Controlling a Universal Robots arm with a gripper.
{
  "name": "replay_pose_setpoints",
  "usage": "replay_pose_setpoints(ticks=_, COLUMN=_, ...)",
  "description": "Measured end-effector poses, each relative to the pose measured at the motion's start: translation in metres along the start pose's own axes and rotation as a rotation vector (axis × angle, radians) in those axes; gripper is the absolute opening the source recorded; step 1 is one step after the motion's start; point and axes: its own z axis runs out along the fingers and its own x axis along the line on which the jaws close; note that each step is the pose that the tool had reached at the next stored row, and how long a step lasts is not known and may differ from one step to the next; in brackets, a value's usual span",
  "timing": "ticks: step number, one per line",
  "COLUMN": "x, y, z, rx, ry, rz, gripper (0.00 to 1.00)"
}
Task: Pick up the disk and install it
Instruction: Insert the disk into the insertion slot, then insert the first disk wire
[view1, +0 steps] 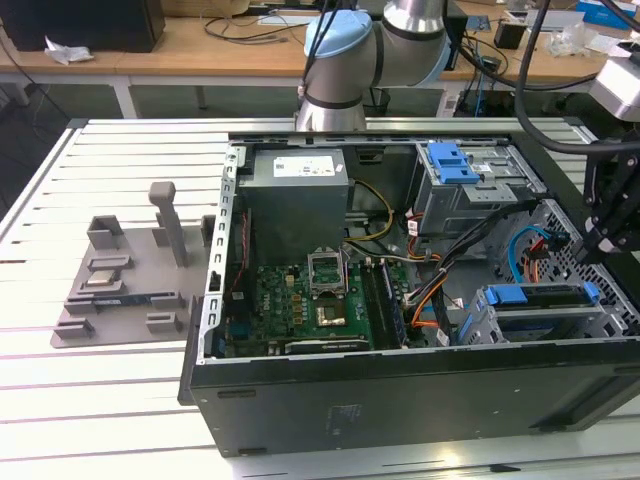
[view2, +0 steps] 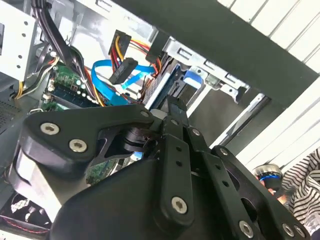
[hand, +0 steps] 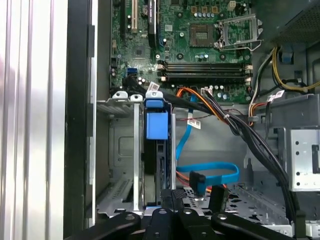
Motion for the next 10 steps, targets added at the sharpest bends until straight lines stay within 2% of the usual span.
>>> replay_pose_setpoints(ticks=10, x=0.0000, y=-0.0003, z=0.0000, rx=0.0000, ry=0.0000, rz=0.000, gripper=0.11)
